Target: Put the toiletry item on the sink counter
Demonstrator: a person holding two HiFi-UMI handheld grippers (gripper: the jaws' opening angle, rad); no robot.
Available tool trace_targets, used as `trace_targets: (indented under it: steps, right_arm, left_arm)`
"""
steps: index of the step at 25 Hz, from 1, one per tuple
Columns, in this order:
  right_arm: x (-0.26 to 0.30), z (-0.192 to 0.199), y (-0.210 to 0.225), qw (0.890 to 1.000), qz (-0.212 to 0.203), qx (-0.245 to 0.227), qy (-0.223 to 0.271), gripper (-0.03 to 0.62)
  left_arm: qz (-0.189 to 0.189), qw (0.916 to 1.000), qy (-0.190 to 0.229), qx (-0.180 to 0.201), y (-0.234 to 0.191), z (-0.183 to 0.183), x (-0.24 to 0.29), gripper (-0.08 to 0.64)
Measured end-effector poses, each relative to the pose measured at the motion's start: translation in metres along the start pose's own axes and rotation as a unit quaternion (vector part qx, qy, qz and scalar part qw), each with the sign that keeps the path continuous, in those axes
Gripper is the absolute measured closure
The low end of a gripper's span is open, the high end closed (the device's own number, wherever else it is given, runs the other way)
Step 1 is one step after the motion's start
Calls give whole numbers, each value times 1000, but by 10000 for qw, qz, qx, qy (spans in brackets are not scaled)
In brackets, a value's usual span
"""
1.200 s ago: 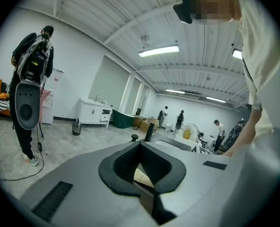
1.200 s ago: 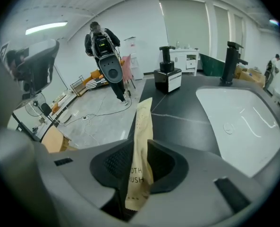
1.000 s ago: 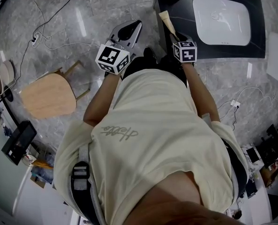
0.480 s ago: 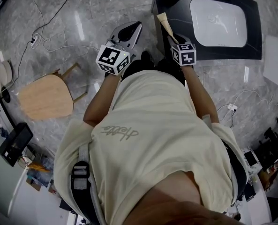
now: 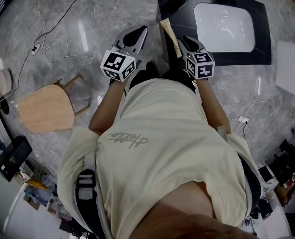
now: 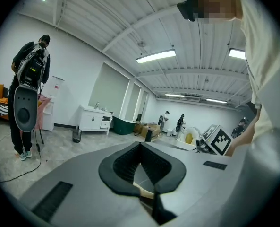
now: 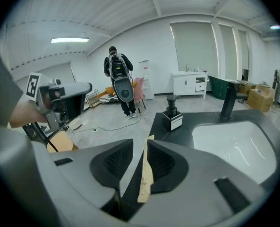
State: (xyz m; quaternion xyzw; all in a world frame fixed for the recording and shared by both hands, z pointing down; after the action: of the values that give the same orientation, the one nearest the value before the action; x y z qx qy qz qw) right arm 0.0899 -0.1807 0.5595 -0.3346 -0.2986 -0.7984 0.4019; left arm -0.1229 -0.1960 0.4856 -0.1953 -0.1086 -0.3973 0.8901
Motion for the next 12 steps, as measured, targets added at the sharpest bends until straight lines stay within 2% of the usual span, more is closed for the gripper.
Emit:
trace_targets:
  steps: [2, 4, 7, 8, 12]
  right_arm:
    - [-21, -7, 3, 9998, -43, -80, 201, 495]
    - [-43, -15, 8, 9990, -61, -157, 416, 543]
    - [-75, -26, 12, 9966, -76, -343, 743, 568]
    - [-84, -30, 12, 9955, -73, -421, 848, 597]
    - [-113, -44, 10, 9903, -187, -642, 1215, 597]
  left_arm:
    - [-71, 9999, 95, 20, 9, -8, 0, 557]
    - [-124, 9997, 186, 44, 19, -17, 0, 557]
    - [-180, 9994, 286, 93, 34, -28, -5, 557]
    - [-196, 9993, 312, 110, 39, -31, -7, 557]
    - [-262, 9987, 396, 187, 52, -42, -13, 557]
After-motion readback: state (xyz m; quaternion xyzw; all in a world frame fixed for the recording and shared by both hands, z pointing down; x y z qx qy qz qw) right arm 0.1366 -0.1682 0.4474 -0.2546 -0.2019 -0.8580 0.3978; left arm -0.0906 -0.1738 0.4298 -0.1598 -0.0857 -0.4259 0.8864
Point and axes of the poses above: the fingertips, and each gripper's own axes: x forward along the fingers, y to its right, z out of its underside, the point moved 6 cm from there along -x, backward along the fingers, and after that the axes turned 10 degrees about -y, right-handed, at the moved point
